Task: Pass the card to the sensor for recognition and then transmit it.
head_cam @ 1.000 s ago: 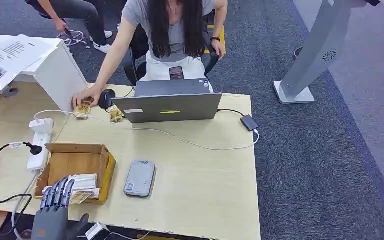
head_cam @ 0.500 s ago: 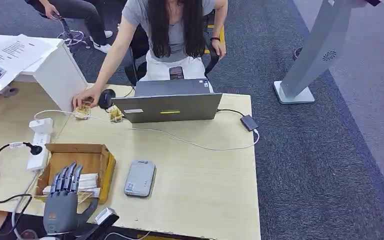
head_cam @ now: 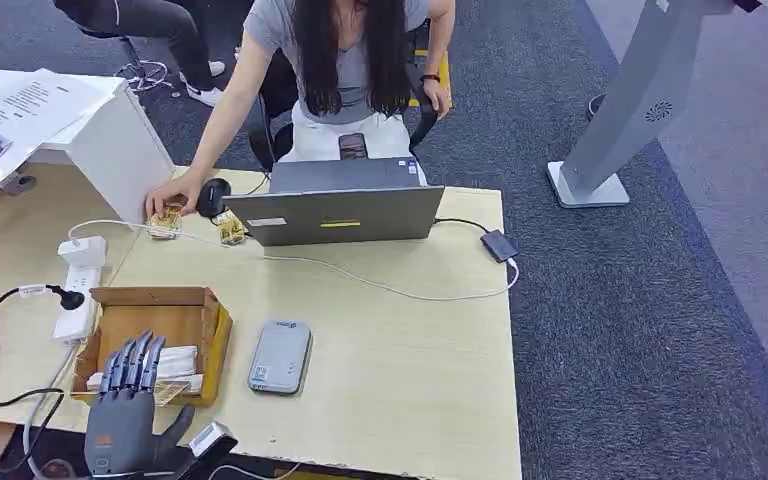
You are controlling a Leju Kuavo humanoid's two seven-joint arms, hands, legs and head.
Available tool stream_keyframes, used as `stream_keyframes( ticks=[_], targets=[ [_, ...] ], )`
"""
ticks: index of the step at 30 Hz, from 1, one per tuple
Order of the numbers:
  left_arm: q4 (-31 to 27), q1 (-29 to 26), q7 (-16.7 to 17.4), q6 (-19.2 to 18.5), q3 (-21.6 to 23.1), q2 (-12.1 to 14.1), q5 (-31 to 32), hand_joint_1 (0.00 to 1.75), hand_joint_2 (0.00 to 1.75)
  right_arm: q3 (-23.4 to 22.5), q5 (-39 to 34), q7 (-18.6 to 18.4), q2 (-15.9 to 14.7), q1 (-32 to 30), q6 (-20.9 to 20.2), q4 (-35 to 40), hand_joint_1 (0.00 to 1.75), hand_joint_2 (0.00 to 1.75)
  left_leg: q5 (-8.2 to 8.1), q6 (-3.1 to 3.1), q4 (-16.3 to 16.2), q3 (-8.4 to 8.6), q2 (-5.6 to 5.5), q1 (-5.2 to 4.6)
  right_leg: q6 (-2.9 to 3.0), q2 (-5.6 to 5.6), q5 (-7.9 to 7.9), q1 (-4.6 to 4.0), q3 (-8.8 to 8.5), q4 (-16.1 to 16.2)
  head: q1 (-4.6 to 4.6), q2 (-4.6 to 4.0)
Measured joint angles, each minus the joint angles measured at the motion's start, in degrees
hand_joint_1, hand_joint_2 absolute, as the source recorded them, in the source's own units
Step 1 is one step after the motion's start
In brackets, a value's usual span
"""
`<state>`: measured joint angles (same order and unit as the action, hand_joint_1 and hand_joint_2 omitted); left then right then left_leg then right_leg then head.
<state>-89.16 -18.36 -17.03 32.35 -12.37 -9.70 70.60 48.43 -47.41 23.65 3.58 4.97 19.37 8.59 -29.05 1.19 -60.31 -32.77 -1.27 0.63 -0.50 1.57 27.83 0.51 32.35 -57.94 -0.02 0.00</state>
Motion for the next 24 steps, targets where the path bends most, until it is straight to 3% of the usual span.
stream_keyframes(
  ticks=[24],
  targets=[
    [-3.5,-4.4,-0.7,-0.3,-1.5,-0.2,-1.8,0.0,1.75,0.0,-1.1,0.7,0.0,0.0,0.0,-0.2,0.0,1.75,0.0,0.0,0.0,0.0,0.0,0.0,0.0,0.0,0.0,0.0,-0.01,0.0,0.0,0.0]
  ],
)
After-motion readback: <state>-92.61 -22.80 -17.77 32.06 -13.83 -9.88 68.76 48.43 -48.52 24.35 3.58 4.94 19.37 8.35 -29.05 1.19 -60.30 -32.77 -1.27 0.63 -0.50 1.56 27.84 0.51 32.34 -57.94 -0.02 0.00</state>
